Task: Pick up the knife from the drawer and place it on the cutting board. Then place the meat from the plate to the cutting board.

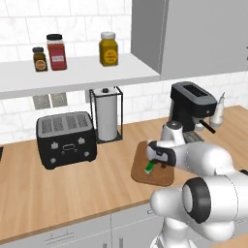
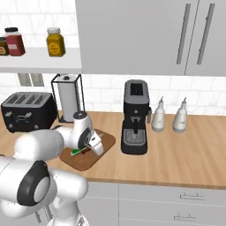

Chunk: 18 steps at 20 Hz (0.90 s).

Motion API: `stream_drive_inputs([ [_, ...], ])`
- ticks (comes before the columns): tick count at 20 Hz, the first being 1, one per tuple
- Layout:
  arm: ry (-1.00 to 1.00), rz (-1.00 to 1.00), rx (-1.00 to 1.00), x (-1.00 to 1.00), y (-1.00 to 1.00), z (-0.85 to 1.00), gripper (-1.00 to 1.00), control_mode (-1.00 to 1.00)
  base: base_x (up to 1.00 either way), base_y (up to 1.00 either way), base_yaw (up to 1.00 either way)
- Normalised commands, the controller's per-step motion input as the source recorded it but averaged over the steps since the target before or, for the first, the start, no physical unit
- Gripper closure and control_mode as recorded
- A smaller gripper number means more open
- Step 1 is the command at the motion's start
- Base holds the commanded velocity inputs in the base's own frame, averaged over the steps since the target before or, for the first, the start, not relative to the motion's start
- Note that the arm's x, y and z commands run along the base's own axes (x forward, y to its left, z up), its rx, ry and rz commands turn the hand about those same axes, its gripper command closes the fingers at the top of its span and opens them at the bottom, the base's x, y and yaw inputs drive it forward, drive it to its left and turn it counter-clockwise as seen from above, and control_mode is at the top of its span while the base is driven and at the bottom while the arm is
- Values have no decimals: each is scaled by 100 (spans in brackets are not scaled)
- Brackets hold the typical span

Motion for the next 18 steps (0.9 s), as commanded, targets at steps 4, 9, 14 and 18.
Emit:
stream_drive_inputs([
  [4, 0, 0, 0, 17, 0, -14, -100, -100, 0, 0, 0],
  [9, 0, 0, 0, 21, 0, -16, -100, -100, 0, 0, 0],
  [14, -5, 1, 0, -17, 0, 0, -100, -100, 0, 0, 0],
  [18, -18, 0, 0, -65, 0, 44, -100, -100, 0, 0, 0],
])
